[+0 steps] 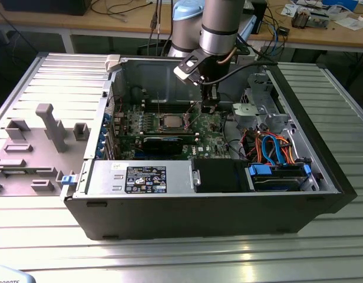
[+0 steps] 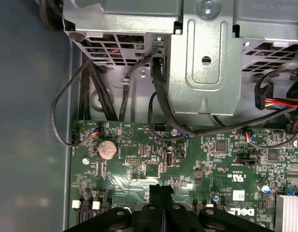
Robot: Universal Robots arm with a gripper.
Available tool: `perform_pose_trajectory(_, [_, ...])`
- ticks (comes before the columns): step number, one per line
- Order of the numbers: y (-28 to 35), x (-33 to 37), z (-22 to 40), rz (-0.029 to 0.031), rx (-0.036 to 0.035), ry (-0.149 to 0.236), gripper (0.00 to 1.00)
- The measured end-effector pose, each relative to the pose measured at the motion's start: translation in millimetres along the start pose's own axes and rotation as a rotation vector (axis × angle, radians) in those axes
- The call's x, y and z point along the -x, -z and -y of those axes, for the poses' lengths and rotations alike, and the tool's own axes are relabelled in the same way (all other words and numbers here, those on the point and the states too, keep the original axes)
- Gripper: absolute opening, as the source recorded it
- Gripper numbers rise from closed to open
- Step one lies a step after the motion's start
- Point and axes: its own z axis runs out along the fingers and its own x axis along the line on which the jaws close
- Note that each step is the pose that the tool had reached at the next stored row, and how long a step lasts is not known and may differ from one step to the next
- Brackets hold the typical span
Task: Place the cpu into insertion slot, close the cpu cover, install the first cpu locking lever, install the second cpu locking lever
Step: 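Close the cpu cover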
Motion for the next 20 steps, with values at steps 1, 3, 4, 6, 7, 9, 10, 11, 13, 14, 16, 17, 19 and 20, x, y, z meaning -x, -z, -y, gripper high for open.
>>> perform_pose_trajectory(1, [0.0,0.0,0.0,-0.0030,0.0001,0.000,0.11])
perform_pose_trajectory(3, [0.0,0.0,0.0,-0.0058,0.0002,0.000,0.11])
perform_pose_trajectory(4, [0.0,0.0,0.2,-0.0057,0.0002,0.000,0.11])
perform_pose_trajectory(6, [0.1,0.0,1.5,-0.0057,0.0002,0.000,0.11])
perform_pose_trajectory(7, [0.1,0.0,1.6,-0.0056,0.0002,0.000,0.11])
perform_pose_trajectory(9, [0.1,0.0,1.8,-0.0057,0.0002,0.000,0.11])
perform_pose_trajectory(10, [0.0,-0.1,1.9,-0.0057,0.0002,0.000,0.11])
perform_pose_trajectory(11, [0.1,0.0,1.9,-0.0057,0.0002,0.000,0.11])
perform_pose_trajectory(13, [0.1,-0.1,3.0,-0.0057,0.0002,0.000,0.11])
perform_pose_trajectory(14, [0.1,-0.1,4.0,-0.0057,0.0002,0.000,0.11])
perform_pose_trajectory(16, [0.1,-0.2,5.3,-0.0057,0.0003,0.000,0.11])
perform_pose_trajectory(17, [0.1,-0.3,6.2,-0.0057,0.0002,0.000,0.11])
perform_pose_trajectory(19, [0.1,-0.4,9.1,-0.0057,0.0002,0.000,0.11])
perform_pose_trajectory(20, [0.1,-0.4,10.0,-0.0057,0.0002,0.000,0.11])
